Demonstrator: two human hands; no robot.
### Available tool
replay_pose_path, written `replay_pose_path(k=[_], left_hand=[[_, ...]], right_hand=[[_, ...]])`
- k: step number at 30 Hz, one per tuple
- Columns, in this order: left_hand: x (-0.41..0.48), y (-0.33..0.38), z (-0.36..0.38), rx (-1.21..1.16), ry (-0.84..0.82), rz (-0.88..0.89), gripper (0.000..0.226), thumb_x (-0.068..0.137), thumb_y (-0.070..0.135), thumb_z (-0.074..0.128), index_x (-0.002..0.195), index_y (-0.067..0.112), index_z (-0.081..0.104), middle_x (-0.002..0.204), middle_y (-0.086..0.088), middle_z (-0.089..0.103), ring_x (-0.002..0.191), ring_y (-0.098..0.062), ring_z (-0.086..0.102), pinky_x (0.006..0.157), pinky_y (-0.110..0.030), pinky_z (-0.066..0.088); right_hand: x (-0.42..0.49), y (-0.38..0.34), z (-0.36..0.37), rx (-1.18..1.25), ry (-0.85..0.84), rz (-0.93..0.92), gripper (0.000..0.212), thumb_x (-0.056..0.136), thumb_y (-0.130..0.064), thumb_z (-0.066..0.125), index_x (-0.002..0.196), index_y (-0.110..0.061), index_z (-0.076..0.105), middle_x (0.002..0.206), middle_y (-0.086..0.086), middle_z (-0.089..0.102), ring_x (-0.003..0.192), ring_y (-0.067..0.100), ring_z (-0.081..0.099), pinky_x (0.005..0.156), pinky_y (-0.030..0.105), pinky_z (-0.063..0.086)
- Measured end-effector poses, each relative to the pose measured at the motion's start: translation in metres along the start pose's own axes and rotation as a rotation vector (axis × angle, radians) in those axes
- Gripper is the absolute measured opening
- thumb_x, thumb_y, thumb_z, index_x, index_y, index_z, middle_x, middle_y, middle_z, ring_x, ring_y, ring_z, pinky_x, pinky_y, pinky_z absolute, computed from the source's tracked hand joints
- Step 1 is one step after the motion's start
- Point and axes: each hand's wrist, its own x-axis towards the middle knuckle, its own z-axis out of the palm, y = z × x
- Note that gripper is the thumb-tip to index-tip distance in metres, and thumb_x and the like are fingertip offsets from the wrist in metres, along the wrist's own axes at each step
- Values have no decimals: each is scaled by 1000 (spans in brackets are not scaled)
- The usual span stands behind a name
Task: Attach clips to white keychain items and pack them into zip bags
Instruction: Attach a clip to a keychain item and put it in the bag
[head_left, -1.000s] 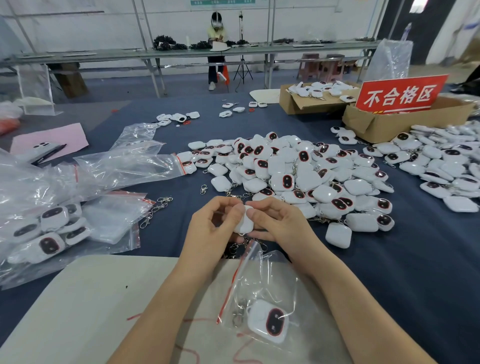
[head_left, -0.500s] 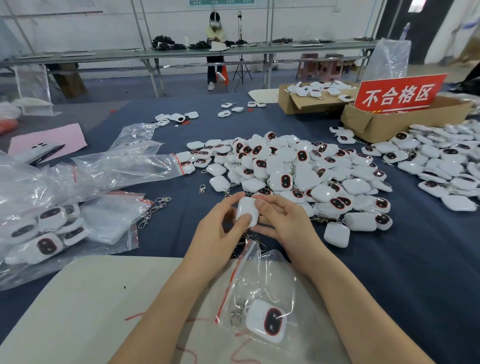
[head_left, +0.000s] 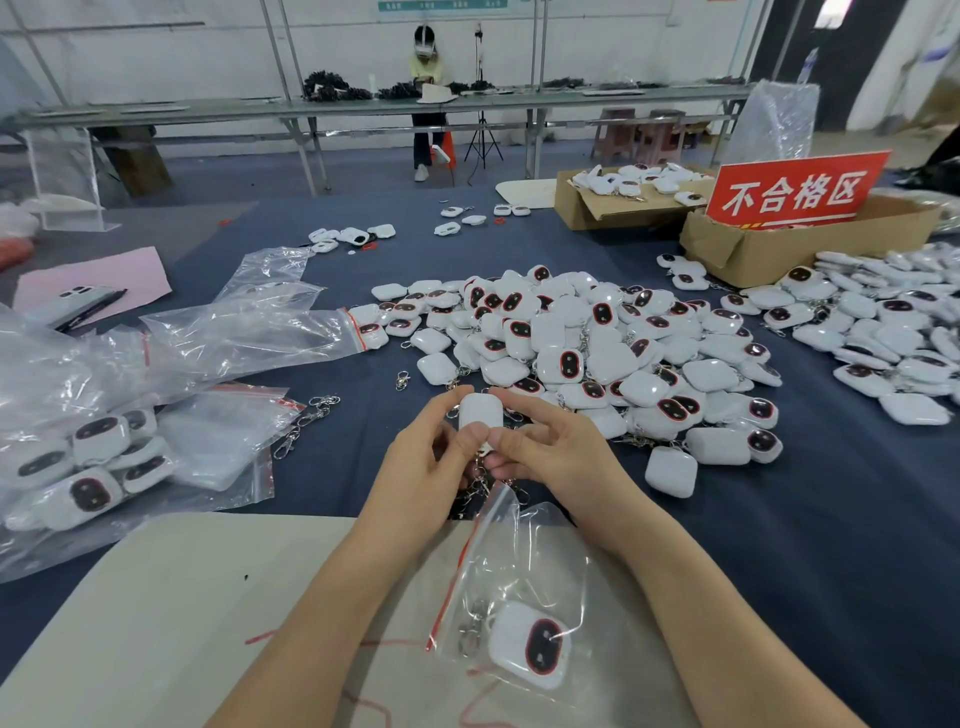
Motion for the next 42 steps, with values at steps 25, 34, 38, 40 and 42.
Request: replay_pose_path(k=[25,34,38,40,42], left_hand=[[-3,5,2,-182,48,-27,15,104,22,55,106,33,65,65,-4,66,55,-11,60,58,-24,53],[-11,11,-3,-80,144,18,17,101,23,58,113,34,58,90,3,68,84,-13,66,76,-25,52],[-18,17,-31,-267,164,-123,20,103,12,54,110,26,67,90,3,74,75,-16,70,72,-27,57],[-30,19,-45,-335,101,-208,22,103,10,53,111,21,71,89,-1,73,70,-14,64,68,-27,57],[-46,21,-54,-315,24,-250,23,102,10,55,111,20,73,87,-5,73,69,-14,63,68,-25,59]], right_hand=[[-2,-7,6,115,168,56,18,95,-8,65,95,-22,76,72,12,74,61,18,71,58,24,58],[-4,-9,8,78,131,-13,19,102,-19,56,115,-23,70,86,11,77,73,18,73,67,25,60],[-5,-16,7,-151,59,-73,20,104,-22,53,111,-30,70,90,3,77,72,14,69,66,23,57],[-9,-23,3,-417,4,-112,19,103,-30,55,106,-38,71,89,-6,76,70,6,67,65,18,52],[-15,-32,-2,-682,-59,-107,15,98,-43,58,100,-41,72,85,-16,73,69,-4,63,67,14,48]])
